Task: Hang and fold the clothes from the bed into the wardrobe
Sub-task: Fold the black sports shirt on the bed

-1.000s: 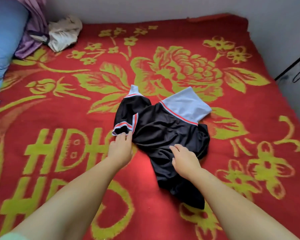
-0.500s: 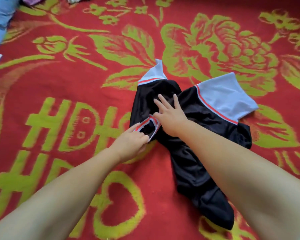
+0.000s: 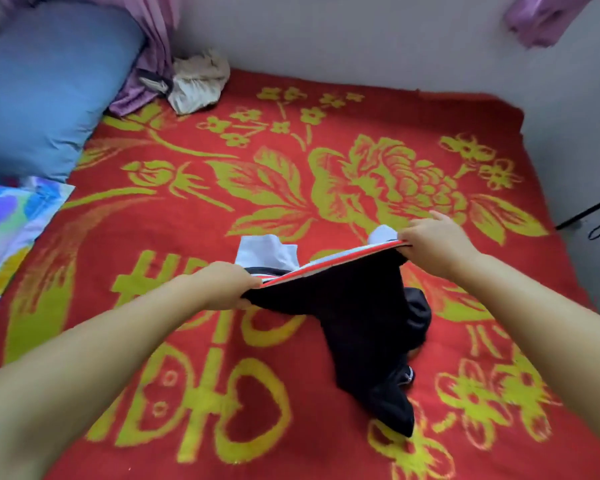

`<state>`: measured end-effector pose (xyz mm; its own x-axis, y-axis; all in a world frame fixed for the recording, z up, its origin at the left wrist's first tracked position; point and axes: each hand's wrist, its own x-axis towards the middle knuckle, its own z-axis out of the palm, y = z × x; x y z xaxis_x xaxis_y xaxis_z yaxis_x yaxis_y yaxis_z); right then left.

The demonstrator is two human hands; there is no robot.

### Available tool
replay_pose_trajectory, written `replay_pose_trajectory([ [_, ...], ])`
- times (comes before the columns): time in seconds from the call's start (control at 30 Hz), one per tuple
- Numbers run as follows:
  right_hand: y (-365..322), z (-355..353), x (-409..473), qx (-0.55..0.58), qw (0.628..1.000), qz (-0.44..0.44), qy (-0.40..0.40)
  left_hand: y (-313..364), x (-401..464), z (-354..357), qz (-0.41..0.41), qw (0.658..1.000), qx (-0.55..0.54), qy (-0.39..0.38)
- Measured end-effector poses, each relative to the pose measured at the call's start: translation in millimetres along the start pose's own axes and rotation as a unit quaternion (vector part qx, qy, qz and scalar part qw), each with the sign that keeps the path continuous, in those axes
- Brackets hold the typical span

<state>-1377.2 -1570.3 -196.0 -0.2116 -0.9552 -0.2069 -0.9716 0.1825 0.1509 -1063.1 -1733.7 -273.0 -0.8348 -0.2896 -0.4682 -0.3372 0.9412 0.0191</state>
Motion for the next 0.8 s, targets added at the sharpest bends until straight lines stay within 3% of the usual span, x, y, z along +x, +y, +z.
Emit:
replay_pose_trajectory([
  [0.03, 5, -18, -6, 0.076, 0.995, 0.029, 0.056, -4, -5, -18, -0.005, 0.999, 0.001, 0.04],
  [0.1, 10, -56, -19, 0.245, 0.95, 0.1, 0.167, -6, -17, -56, -0.04, 0.986, -0.059, 0.152],
  [0.17, 11, -87, -24, 0.366, 0.888, 0.147, 0.237, -8, -26, -88, -0.093, 0.94, -0.182, 0.273],
  [0.23, 8, -115, -29, 0.487, 0.825, 0.151, 0.245, -11, -37, -121, -0.151, 0.887, -0.254, 0.355],
  [0.3, 10, -139, -38, 0.557, 0.784, 0.136, 0.238, -16, -46, -147, -0.194, 0.881, -0.246, 0.354],
  [0.4, 14, -166, -55, 0.494, 0.831, 0.099, 0.235, -22, -60, -162, -0.233, 0.897, -0.222, 0.301],
  [0.5, 16, -189, -80, 0.422, 0.888, 0.065, 0.17, -23, -82, -162, -0.257, 0.833, -0.324, 0.367],
  [0.6, 13, -206, -104, 0.345, 0.938, 0.031, -0.001, -11, -105, -162, -0.206, 0.756, -0.429, 0.45],
  [0.67, 14, -209, -119, 0.284, 0.945, 0.029, -0.162, 2, -122, -164, -0.127, 0.731, -0.526, 0.415],
  [0.7, 17, -206, -126, 0.255, 0.935, 0.023, -0.244, 6, -132, -165, -0.082, 0.748, -0.554, 0.356],
  [0.77, 25, -196, -135, 0.212, 0.908, 0.017, -0.361, 7, -150, -164, -0.023, 0.853, -0.486, 0.187],
  [0.8, 31, -191, -134, 0.193, 0.905, 0.023, -0.377, 7, -153, -165, -0.023, 0.9, -0.423, 0.1],
])
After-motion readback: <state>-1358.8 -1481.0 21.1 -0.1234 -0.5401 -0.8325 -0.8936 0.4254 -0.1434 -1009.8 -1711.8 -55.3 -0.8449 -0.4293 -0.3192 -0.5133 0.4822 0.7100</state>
